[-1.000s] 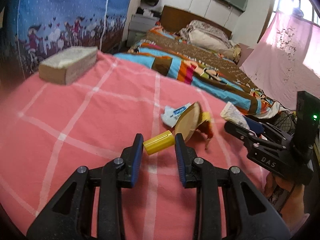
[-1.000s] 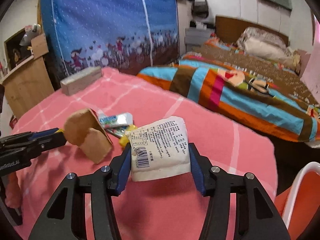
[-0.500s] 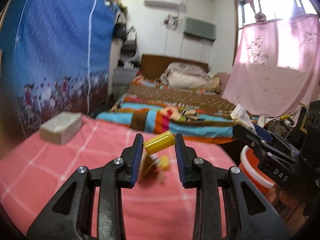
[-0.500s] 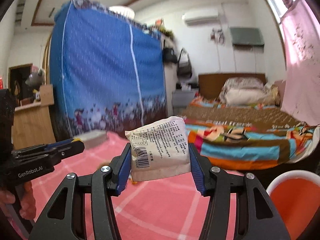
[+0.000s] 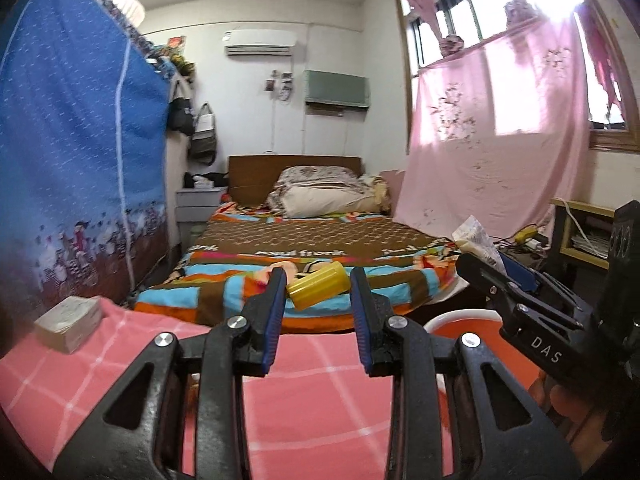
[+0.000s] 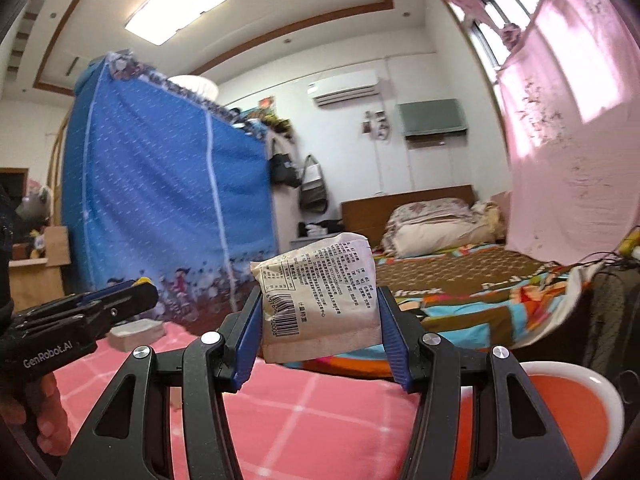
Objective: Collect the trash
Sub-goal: 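Carry the bag and yellow cap over the orange bucket and open both tools, then move both tools back over the remaining trash on the bedspread, then grasp the yellow cylinder with the right tool while the left tool grasps the toothpaste tube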
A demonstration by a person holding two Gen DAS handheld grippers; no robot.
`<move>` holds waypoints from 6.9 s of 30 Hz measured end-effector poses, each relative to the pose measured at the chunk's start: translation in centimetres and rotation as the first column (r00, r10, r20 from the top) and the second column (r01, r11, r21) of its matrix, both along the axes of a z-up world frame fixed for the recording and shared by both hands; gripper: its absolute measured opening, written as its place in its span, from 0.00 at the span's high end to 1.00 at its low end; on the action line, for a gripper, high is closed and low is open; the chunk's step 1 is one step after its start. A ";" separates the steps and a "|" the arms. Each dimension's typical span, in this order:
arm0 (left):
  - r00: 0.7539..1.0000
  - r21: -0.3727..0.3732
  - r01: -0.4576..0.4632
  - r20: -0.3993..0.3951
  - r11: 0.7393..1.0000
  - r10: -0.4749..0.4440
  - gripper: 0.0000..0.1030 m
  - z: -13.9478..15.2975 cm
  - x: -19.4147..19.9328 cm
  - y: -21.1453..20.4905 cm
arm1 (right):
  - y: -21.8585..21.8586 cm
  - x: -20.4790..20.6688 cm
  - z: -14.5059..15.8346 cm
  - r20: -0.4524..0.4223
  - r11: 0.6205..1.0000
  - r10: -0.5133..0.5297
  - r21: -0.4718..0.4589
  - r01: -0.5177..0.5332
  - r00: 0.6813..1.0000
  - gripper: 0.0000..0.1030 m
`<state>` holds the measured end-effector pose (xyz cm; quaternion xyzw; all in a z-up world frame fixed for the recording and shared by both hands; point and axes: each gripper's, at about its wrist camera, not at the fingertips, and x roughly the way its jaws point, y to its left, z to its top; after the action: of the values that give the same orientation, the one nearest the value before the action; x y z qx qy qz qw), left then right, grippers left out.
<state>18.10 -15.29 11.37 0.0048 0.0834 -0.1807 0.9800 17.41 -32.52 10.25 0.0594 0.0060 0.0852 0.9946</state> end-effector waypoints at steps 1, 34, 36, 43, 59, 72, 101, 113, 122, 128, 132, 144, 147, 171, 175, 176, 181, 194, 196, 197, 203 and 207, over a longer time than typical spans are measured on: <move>1.000 0.000 0.011 0.001 1.000 -0.011 0.65 0.0 -0.1 -0.5 | -0.7 -0.2 0.0 0.003 1.000 -0.021 0.005 0.020 1.000 0.50; 0.912 0.030 0.307 -0.295 0.951 -0.285 0.65 -5.1 3.1 -16.0 | -13.8 -2.4 -4.6 -0.272 0.932 -0.310 0.102 0.348 0.911 0.47; 0.902 0.019 0.304 -0.326 0.952 -0.282 0.65 -5.6 3.6 -16.5 | -14.4 -2.3 -5.0 -0.298 0.927 -0.314 0.111 0.359 0.902 0.47; 0.869 -0.013 0.306 -0.405 0.952 -0.284 0.65 -6.8 4.7 -18.0 | -15.7 -2.1 -5.8 -0.366 0.912 -0.321 0.128 0.389 0.873 0.45; 0.871 -0.010 0.277 -0.419 0.961 -0.255 0.50 -7.0 5.0 -17.3 | -16.5 -1.8 -6.3 -0.417 0.900 -0.330 0.132 0.415 0.847 0.35; 0.928 -0.064 0.137 -0.340 0.988 -0.151 0.26 -4.8 5.0 -12.0 | -14.2 -1.4 -4.6 -0.339 0.916 -0.314 0.138 0.377 0.887 0.23; 0.948 -0.128 -0.317 -0.024 0.940 0.316 0.00 -1.7 0.8 8.2 | 2.5 0.0 -0.1 0.075 0.992 -0.122 0.033 0.120 0.990 0.00; 0.905 -0.117 -0.424 -0.014 0.898 0.426 0.00 -2.8 0.1 14.7 | 8.8 1.4 -0.8 0.116 1.000 -0.008 -0.022 0.011 0.993 0.00; 0.876 0.026 -0.465 -0.134 0.885 0.464 0.00 -5.2 3.3 15.8 | 12.1 4.3 -2.7 -0.005 0.989 0.031 -0.143 -0.031 1.000 0.00; 0.867 0.071 -0.406 -0.287 0.911 0.408 0.00 -7.0 5.9 15.8 | 12.9 8.3 -3.9 -0.215 0.982 0.022 -0.181 -0.062 0.976 0.00; 0.855 0.108 -0.343 -0.374 0.933 0.358 0.11 -7.9 7.6 15.1 | 12.8 10.7 -5.0 -0.356 0.982 0.057 -0.151 -0.117 0.933 0.01; 0.791 0.142 -0.105 -0.589 0.984 0.169 0.51 -10.3 11.8 12.2 | 14.6 13.2 -6.7 -0.522 0.956 0.128 -0.161 -0.244 0.843 0.29; 0.790 0.151 -0.089 -0.592 0.984 0.163 0.55 -10.3 12.0 11.8 | 15.2 13.4 -7.0 -0.540 0.948 0.129 -0.179 -0.264 0.832 0.32; 0.800 0.174 -0.047 -0.583 0.984 0.141 0.95 -10.4 11.4 11.4 | 16.7 14.0 -8.1 -0.616 0.913 0.224 -0.139 -0.384 0.755 0.63; 0.802 0.187 -0.048 -0.579 0.981 0.149 0.96 -10.4 11.4 11.0 | 17.9 14.1 -8.6 -0.643 0.888 0.245 -0.152 -0.434 0.726 0.69; 0.803 0.191 -0.047 -0.576 0.980 0.151 0.96 -10.5 11.4 10.8 | 18.0 14.1 -8.7 -0.647 0.887 0.246 -0.151 -0.437 0.722 0.70; 0.817 0.202 -0.038 -0.557 0.979 0.147 0.97 -10.3 10.9 10.5 | 17.9 14.6 -9.1 -0.670 0.887 0.257 -0.123 -0.446 0.696 0.87; 0.852 0.126 -0.123 -0.496 0.984 0.170 0.97 -9.1 8.8 11.8 | 17.6 12.3 -7.5 -0.555 0.901 0.237 -0.183 -0.394 0.797 0.88; 0.867 0.116 -0.142 -0.465 0.983 0.180 0.97 -8.5 8.2 11.9 | 17.2 11.6 -6.9 -0.511 0.911 0.231 -0.186 -0.369 0.828 0.88; 0.876 0.111 -0.149 -0.447 0.982 0.184 0.97 -8.3 7.9 11.9 | 16.9 11.3 -6.7 -0.489 0.915 0.230 -0.186 -0.358 0.841 0.88; 0.923 0.054 -0.180 -0.337 0.982 0.188 0.97 -6.5 5.8 11.6 | 15.1 9.1 -5.2 -0.347 0.944 0.231 -0.145 -0.295 0.909 0.88; 0.938 -0.016 -0.196 -0.293 0.980 0.183 0.97 -5.6 4.8 11.3 | 13.5 7.4 -4.3 -0.242 0.950 0.275 -0.078 -0.301 0.931 0.88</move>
<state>22.91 -3.96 5.78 -0.0516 0.2223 -0.0861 0.9698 24.86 -19.00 5.98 0.0106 0.1335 0.2225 0.9657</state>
